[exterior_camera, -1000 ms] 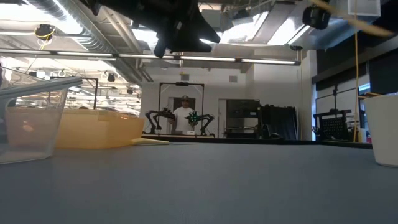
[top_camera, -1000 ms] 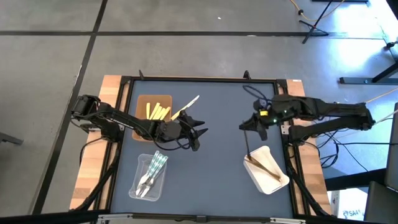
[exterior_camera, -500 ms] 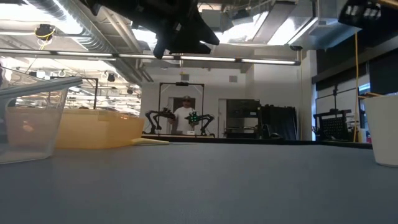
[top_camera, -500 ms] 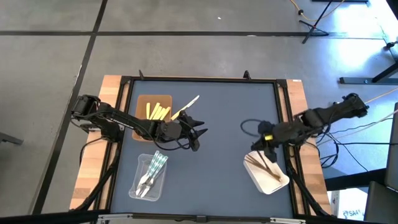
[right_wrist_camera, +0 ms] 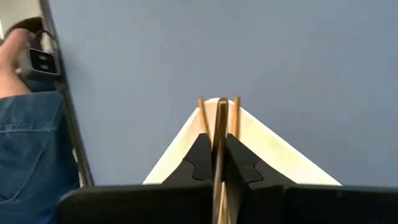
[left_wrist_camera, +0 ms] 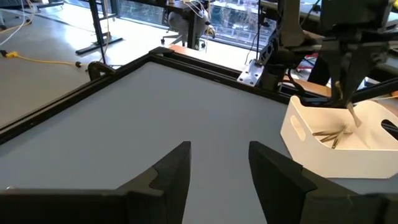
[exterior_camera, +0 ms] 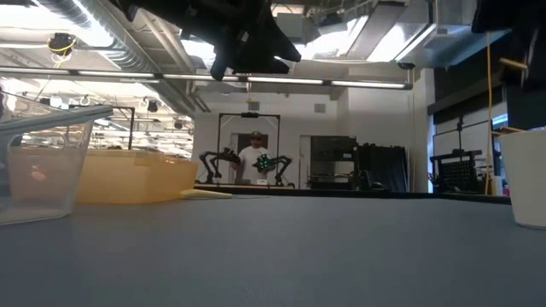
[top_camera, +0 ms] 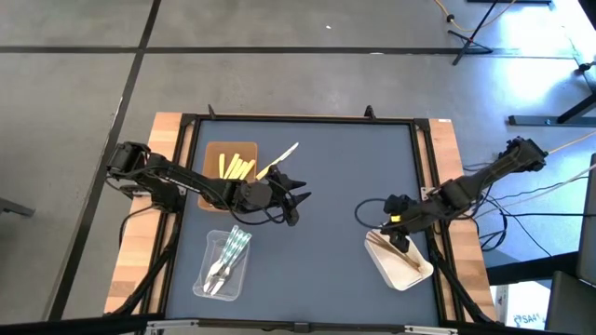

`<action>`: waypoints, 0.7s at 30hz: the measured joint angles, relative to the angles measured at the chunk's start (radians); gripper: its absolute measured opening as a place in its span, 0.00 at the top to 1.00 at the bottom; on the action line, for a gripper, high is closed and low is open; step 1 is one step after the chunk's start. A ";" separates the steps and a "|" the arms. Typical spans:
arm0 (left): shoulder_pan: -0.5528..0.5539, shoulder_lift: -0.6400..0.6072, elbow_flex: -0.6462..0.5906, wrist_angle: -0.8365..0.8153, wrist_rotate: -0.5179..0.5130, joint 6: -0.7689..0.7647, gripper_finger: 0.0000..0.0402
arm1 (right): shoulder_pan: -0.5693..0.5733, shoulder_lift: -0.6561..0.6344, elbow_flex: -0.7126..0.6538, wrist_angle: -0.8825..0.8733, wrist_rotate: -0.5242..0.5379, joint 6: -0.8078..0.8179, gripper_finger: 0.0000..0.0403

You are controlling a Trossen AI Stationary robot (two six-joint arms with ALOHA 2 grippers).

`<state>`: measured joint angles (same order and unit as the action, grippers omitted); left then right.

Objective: Sort silverware by color (type)
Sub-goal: Put the gold knife into the white bin

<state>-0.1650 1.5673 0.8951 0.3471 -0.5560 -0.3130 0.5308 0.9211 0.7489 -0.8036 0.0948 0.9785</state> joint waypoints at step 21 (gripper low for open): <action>0.000 0.000 0.000 0.001 0.000 -0.002 0.61 | -0.001 0.000 -0.163 0.106 0.002 0.012 0.95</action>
<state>-0.1650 1.5673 0.8951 0.3477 -0.5564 -0.3145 0.5297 0.9211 0.5858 -0.6975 0.0963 0.9909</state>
